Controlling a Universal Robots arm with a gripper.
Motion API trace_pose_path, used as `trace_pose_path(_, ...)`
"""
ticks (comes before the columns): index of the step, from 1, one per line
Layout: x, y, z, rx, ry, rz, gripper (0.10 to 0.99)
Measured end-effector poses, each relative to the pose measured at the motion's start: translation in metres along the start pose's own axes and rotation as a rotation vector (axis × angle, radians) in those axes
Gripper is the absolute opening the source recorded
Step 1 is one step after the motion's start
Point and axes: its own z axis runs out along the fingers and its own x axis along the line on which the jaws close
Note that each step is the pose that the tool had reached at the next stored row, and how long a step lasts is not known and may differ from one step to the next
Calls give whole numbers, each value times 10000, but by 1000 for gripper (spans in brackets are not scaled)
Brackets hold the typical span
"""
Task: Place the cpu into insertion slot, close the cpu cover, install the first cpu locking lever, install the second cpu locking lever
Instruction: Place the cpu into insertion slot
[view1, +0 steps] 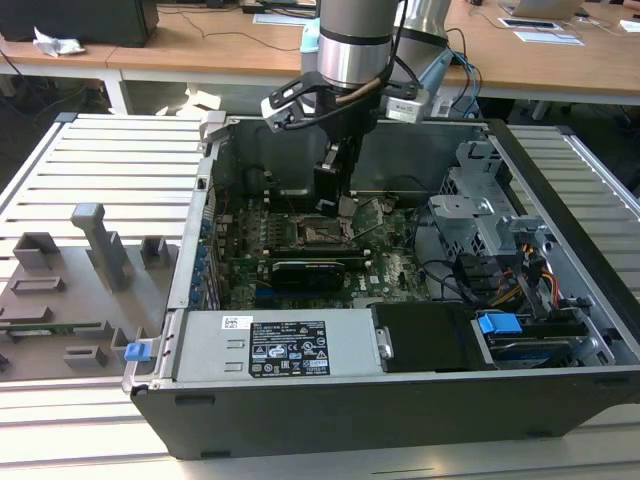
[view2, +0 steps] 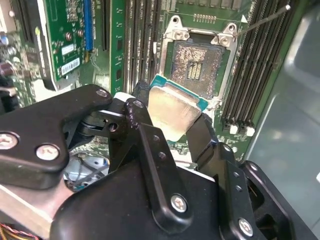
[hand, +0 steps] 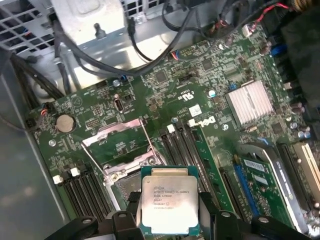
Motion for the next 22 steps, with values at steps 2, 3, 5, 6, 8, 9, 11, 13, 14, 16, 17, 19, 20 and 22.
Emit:
trace_pose_path(2,0,0,0,-28,11,-433,541)
trace_pose_path(3,0,0,0,-41,16,-630,541)
trace_pose_path(5,0,0,0,-73,30,-1136,541)
trace_pose_path(6,0,0,0,-87,35,-1352,541)
trace_pose_path(8,0,0,0,-131,54,-2049,541)
trace_pose_path(9,0,0,0,-144,60,-2244,541)
trace_pose_path(11,0,0,0,-171,73,-2682,541)
trace_pose_path(13,0,0,0,-206,87,-3232,541)
trace_pose_path(14,0,0,0,-216,91,-3385,541)
trace_pose_path(16,0,0,0,-242,101,-3785,541)
trace_pose_path(17,0,0,0,-272,113,-4256,541)
trace_pose_path(19,0,0,0,-322,133,-5050,541)
trace_pose_path(20,0,0,0,-349,145,-5471,541)
trace_pose_path(22,0,0,0,-375,155,-5874,541)
